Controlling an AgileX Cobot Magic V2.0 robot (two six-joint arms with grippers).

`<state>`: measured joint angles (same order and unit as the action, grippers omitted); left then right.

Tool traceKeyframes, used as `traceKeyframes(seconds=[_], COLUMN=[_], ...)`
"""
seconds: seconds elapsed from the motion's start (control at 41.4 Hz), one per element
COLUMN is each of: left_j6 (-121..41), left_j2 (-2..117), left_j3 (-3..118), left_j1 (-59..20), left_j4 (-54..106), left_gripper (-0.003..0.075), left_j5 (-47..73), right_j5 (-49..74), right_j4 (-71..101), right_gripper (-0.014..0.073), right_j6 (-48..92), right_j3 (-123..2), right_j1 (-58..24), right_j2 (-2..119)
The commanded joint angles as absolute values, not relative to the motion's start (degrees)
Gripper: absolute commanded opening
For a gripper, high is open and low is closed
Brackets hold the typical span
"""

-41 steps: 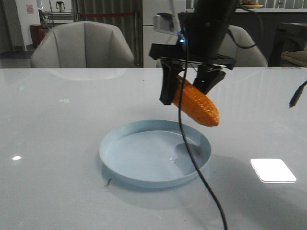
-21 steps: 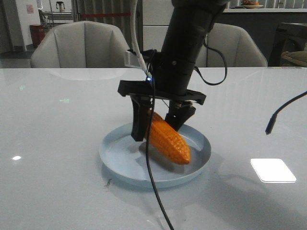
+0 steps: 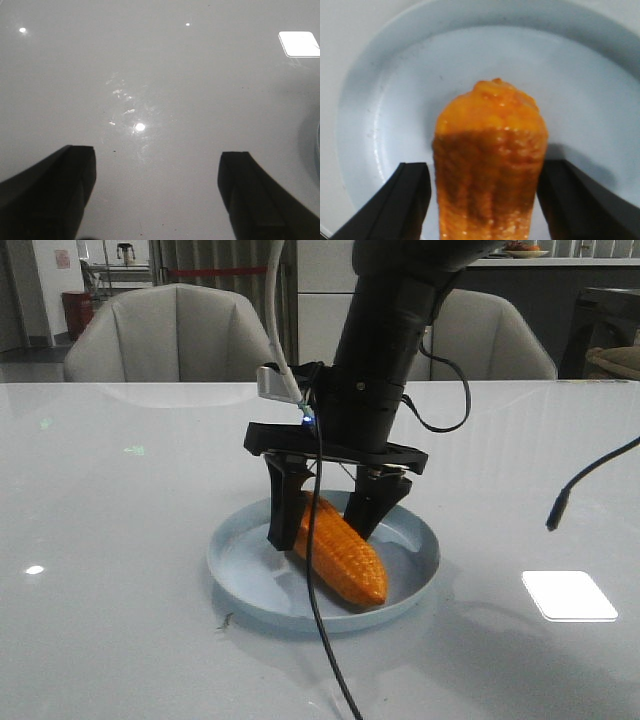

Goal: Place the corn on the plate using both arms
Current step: 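Open the right gripper to release the corn onto the plate, then lift the right gripper up and away from the plate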

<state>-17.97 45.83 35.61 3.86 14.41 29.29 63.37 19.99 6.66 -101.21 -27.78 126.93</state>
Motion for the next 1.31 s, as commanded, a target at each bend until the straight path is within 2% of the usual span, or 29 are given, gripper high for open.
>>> traceKeyframes(seconds=[0.0, 0.435, 0.605, 0.822, 0.992, 1.282], left_j6=[-18.1, -18.1, -18.1, -18.1, -18.1, -18.1], left_j2=[45.6, 45.6, 45.6, 45.6, 45.6, 45.6], left_j3=[37.2, 37.2, 37.2, 37.2, 37.2, 37.2], left_j1=[4.0, 4.0, 4.0, 4.0, 4.0, 4.0], left_j4=[15.4, 15.3, 15.1, 15.0, 15.0, 15.0], left_gripper=[0.056, 0.056, 0.056, 0.056, 0.056, 0.056], left_j5=[25.3, 25.3, 25.3, 25.2, 24.8, 24.1], right_j5=[64.5, 76.3, 73.2, 70.1, 71.4, 66.5], right_j4=[20.7, 12.6, 11.5, 10.4, 5.1, 3.9], right_gripper=[0.0573, 0.0573, 0.0573, 0.0573, 0.0573, 0.0571], right_j6=[7.0, 7.0, 7.0, 7.0, 5.1, 4.5], right_j3=[-104.0, -126.6, -130.7, -130.7, -128.7, -113.2], right_j1=[-27.7, -27.7, -27.0, -24.2, -18.2, -6.7], right_j2=[124.0, 123.0, 118.1, 107.5, 100.9, 86.4])
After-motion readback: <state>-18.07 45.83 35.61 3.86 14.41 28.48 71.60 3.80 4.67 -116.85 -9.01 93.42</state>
